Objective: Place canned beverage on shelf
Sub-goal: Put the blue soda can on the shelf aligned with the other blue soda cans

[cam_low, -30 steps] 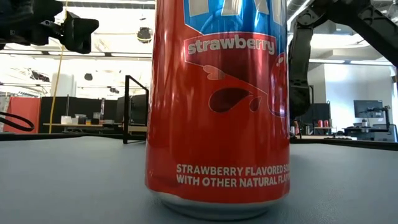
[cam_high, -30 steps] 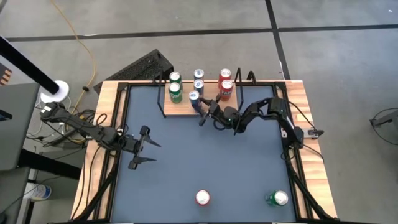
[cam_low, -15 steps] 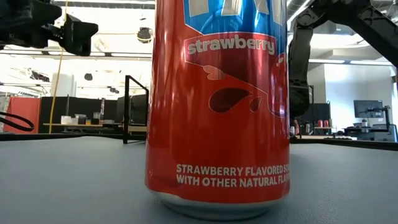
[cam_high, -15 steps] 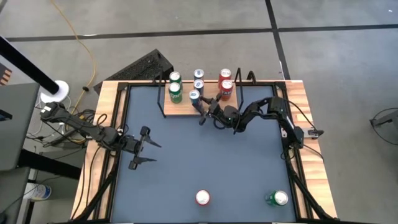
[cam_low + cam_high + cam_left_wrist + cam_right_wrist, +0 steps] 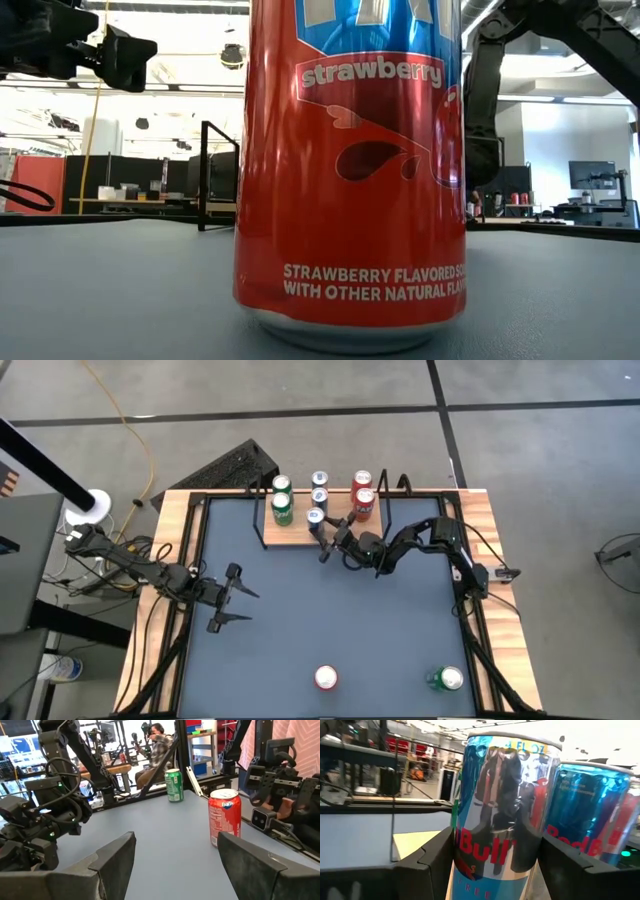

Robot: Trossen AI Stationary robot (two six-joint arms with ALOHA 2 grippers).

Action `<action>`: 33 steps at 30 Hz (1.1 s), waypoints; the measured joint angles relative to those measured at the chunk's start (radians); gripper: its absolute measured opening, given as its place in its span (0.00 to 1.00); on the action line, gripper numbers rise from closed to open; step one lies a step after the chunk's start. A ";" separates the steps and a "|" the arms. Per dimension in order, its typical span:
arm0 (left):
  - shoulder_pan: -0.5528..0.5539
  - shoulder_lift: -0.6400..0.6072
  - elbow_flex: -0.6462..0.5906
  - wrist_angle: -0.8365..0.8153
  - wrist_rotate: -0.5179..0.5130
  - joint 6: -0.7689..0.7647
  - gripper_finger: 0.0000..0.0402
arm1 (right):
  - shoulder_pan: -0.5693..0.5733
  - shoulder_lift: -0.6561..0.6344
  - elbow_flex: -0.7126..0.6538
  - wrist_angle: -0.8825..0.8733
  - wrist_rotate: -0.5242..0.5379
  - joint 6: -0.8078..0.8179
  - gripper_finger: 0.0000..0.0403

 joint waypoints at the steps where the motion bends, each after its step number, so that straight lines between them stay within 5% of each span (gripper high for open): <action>1: 0.000 0.000 0.000 0.000 0.000 0.000 0.67 | 0.002 0.000 0.000 -0.001 0.016 -0.013 0.63; 26: 0.000 0.000 0.000 -0.005 0.005 -0.004 0.67 | 0.027 -0.004 0.000 -0.029 0.135 -0.013 0.63; 33: 0.000 0.000 0.000 -0.006 0.009 -0.004 0.67 | 0.027 -0.066 0.000 -0.164 0.143 0.013 0.64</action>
